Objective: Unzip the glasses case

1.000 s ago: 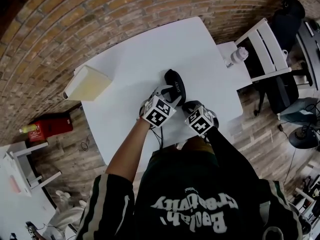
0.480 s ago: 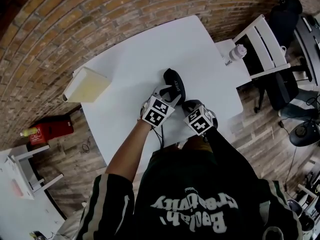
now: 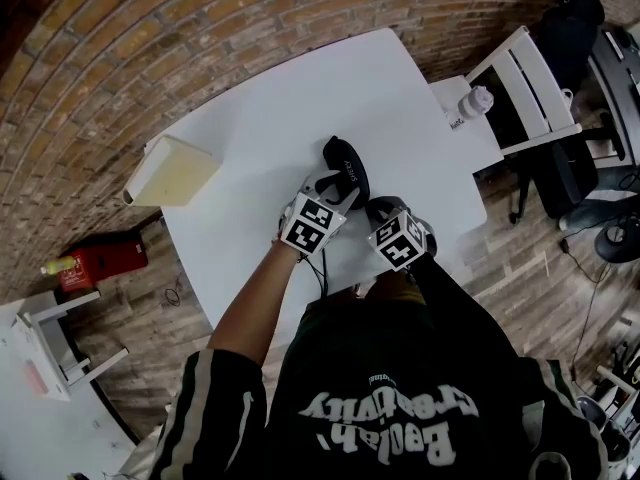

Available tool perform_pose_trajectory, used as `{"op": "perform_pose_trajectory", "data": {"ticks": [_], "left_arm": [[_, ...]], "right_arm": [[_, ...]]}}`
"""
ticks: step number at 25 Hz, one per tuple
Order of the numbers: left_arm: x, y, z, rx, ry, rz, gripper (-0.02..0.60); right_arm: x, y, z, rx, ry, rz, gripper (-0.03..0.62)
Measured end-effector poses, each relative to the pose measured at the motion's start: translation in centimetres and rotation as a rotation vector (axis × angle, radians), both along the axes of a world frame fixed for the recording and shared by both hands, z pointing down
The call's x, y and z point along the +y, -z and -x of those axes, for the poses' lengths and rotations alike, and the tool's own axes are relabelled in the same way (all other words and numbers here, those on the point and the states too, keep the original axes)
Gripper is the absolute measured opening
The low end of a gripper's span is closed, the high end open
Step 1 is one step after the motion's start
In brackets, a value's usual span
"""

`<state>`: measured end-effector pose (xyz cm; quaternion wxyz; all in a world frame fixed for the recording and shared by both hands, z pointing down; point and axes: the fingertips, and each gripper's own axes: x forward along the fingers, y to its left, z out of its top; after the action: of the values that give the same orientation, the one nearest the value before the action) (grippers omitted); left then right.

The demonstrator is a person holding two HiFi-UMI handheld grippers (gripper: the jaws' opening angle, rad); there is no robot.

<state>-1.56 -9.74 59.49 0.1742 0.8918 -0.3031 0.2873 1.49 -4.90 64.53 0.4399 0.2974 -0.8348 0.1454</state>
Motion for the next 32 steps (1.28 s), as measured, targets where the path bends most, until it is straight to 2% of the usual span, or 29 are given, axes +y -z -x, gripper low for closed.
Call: {"op": "perform_pose_trajectory", "data": {"ticks": [17, 32], "left_arm": [[-0.2, -0.1, -0.3, -0.013, -0.007, 0.002, 0.178], [-0.1, -0.1, -0.3, -0.014, -0.001, -0.001, 0.178]], "right_arm": [[-1.8, 0.2, -0.8, 0.039, 0.042, -0.039, 0.014], [-2.1, 0.3, -0.7, 0.073, 0.15, -0.092, 0.014]]}}
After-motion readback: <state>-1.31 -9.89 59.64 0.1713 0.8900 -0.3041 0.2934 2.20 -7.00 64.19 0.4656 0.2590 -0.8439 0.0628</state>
